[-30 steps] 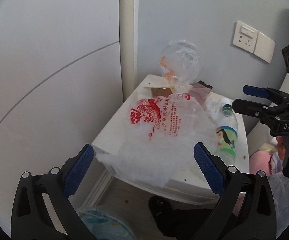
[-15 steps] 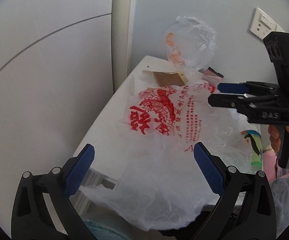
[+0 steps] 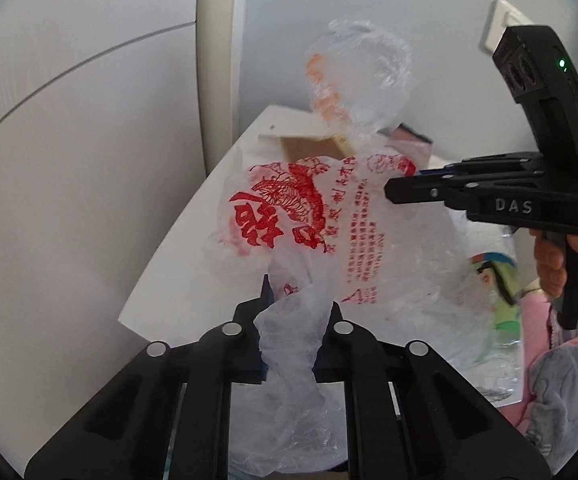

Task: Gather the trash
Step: 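Grasp the white red-printed plastic bag with the left gripper and lift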

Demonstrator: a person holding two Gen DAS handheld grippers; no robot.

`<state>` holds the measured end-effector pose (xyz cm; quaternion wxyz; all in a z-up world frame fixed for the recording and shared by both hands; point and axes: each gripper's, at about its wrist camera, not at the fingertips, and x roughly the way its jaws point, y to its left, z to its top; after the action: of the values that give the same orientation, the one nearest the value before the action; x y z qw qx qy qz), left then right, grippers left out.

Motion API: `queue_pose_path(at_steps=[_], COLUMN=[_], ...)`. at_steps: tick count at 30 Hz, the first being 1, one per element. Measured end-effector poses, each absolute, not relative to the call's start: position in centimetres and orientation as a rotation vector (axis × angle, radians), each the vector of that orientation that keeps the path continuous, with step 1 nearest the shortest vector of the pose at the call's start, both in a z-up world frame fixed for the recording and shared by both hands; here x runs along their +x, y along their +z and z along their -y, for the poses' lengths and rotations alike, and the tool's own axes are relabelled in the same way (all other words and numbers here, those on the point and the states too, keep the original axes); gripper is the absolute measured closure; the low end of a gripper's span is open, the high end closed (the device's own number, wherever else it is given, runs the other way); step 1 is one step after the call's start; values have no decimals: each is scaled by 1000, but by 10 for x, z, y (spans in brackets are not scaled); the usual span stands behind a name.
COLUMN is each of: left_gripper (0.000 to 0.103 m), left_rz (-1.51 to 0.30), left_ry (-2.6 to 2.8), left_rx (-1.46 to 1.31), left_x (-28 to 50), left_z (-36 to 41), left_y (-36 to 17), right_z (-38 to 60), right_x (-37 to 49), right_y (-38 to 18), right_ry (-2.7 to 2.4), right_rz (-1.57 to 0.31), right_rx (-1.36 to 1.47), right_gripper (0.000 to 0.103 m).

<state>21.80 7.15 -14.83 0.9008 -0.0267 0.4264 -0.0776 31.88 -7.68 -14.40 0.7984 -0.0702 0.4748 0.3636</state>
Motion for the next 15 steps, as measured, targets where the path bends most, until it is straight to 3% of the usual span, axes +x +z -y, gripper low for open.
queue_pose_path(at_steps=[15], left_gripper=[95], left_rz=[-777], left_ry=[-99], left_rx=[-48], left_x=[142], left_z=[-74], left_y=[-79], right_z=[82], right_x=[240], right_y=[-64], right_ry=[867], right_rz=[-878], right_rx=[-120], right_gripper=[95])
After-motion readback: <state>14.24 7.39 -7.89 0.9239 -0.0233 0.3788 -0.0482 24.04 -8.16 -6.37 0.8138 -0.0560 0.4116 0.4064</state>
